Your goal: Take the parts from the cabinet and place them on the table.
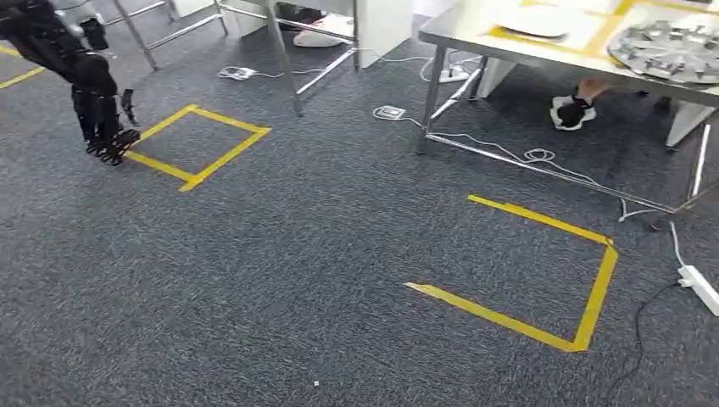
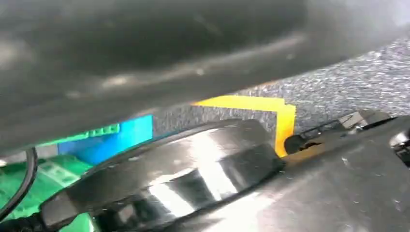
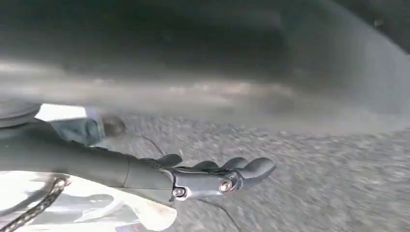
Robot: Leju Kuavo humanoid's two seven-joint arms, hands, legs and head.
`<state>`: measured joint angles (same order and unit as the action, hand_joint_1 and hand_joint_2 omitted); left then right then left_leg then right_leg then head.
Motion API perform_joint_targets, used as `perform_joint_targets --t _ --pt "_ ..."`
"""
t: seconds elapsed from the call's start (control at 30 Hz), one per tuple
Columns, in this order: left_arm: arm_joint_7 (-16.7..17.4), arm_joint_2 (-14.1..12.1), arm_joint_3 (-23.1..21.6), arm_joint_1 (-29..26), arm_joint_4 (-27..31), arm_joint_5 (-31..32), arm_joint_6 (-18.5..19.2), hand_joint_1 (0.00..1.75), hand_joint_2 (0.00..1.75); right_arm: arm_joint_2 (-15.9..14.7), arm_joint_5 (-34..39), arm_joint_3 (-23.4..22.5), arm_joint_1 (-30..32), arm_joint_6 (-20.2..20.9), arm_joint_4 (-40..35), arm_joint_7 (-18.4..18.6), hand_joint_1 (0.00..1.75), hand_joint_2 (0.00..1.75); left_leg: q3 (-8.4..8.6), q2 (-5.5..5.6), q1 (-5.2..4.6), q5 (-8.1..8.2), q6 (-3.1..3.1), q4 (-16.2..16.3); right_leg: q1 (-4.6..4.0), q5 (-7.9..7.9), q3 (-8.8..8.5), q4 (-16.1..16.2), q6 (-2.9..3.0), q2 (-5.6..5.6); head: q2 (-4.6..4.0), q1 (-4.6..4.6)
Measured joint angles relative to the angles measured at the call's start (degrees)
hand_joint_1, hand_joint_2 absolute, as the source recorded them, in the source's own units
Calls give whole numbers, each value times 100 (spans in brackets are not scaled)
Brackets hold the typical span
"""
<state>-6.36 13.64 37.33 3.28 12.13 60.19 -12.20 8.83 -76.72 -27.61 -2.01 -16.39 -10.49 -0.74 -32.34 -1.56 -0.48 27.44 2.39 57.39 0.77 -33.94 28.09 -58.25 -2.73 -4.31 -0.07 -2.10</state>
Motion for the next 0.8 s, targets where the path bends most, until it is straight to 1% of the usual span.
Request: perform_joint_targets --t 0.03,0.07,0.1,0.13,0.17,0.2,0.23,0.27,0.3,0.33,0.37,0.43,0.47,0.5,0.53,0.57,0.6,0.63,0.67,0.7,0.73,0.77,0.8 --pt "0 0 0 16 0 0 0 0 0 0 0 0 2 0 0 -2 0 0 -17 74 3 -12 26 0 5 -218 188 -401 -4 240 0 -15" --pt "0 9 0 30 0 0 0 0 0 0 0 0 10 0 0 0 0 0 -27 141 3 -16 44 0 7 -416 415 -858 -7 345 0 -22" --pt "0 11 -2 33 -2 0 0 0 0 0 2 0 21 2 0 0 0 0 -31 230 -4 -18 52 1 6 -594 699 -1391 -13 406 0 -24" --pt "0 11 0 28 -2 0 0 0 0 0 2 0 32 4 0 6 0 0 -29 301 -9 -17 56 2 0 -627 863 -1654 -17 419 0 -24" --pt "0 11 0 20 -2 0 0 0 0 0 2 0 47 9 0 9 0 0 -21 394 -12 -17 55 5 0 -509 903 -1646 -13 422 0 -22" --pt "0 11 0 14 0 0 0 0 0 0 2 0 52 11 0 13 0 0 -13 478 -12 -17 54 9 -1 -261 817 -1366 0 428 0 -22" --pt "0 11 0 14 -2 -2 0 0 0 0 2 0 48 11 0 13 0 0 -6 559 -11 -18 51 15 0 30 626 -907 12 455 0 -24" --pt "0 13 0 17 0 -2 0 0 0 0 2 0 40 11 0 13 0 0 2 637 -10 -17 42 25 7 319 380 -345 32 575 0 -24" --pt "0 22 0 19 -2 -2 0 0 0 -6 2 0 35 11 0 17 0 0 -12 690 -3 -11 22 39 21 356 244 -7 62 890 0 -22" --pt "0 22 0 37 -2 -2 0 0 0 -7 2 0 32 9 0 18 0 0 -55 755 -31 2 -14 95 48 324 200 131 65 952 0 -15" --pt "0 24 0 39 -2 -4 0 0 0 -7 2 0 30 9 0 18 0 0 -78 807 -7 -25 -55 76 24 332 180 97 78 898 0 -21" --pt "0 24 0 15 -2 -4 2 0 0 -7 6 0 28 9 0 31 0 0 -109 929 21 -64 -124 58 -5 349 160 90 137 787 0 -17" --pt "0 22 0 14 -2 -2 2 0 0 -4 2 0 31 11 0 31 0 0 -129 969 17 -47 -146 90 47 388 140 148 197 708 0 -15" --pt "0 22 0 7 -2 -4 2 0 0 0 0 0 30 11 0 29 0 0 -164 638 -11 55 -182 204 41 396 114 163 214 628 0 -7" --pt "4 20 0 13 -2 -4 2 0 0 0 -4 2 29 11 0 22 0 0 -310 391 -7 261 -228 525 40 383 102 167 250 552 0 51" --pt "4 20 0 35 -2 -4 2 0 0 0 -11 2 40 13 0 20 0 0 -535 273 10 500 -265 1000 36 372 95 167 264 454 0 53" --pt "4 20 0 49 -2 -7 2 0 0 -2 -11 2 51 13 0 22 0 0 -781 223 31 714 -290 1517 35 358 91 166 275 348 0 53" --pt "4 20 0 52 -2 -9 7 0 0 -4 -13 2 59 15 0 22 0 0 -961 206 59 812 -315 1878 35 349 88 166 275 256 0 55" --pt "4 17 0 46 -2 -9 15 0 0 -4 -13 2 52 15 0 20 0 0 -997 197 88 773 -330 1942 36 338 80 166 269 179 0 55" --pt "13 13 0 36 -2 -11 17 0 0 -4 -15 2 43 13 0 4 0 0 -898 183 110 607 -345 1765 37 326 66 166 260 111 0 55" --pt "15 11 0 34 -2 -20 17 0 0 -4 -15 2 34 13 0 -11 0 0 -692 154 119 356 -348 1355 40 310 42 165 245 48 0 55" --pt "15 7 2 37 -2 -20 17 0 0 -2 -15 4 32 7 0 -35 0 0 -373 33 120 67 -343 747 47 282 1 165 214 -24 0 55" --pt "17 7 0 45 -2 -22 17 0 0 -2 -15 4 32 2 0 -53 0 0 -117 -249 109 -82 -331 259 39 250 -37 166 169 -77 0 55"
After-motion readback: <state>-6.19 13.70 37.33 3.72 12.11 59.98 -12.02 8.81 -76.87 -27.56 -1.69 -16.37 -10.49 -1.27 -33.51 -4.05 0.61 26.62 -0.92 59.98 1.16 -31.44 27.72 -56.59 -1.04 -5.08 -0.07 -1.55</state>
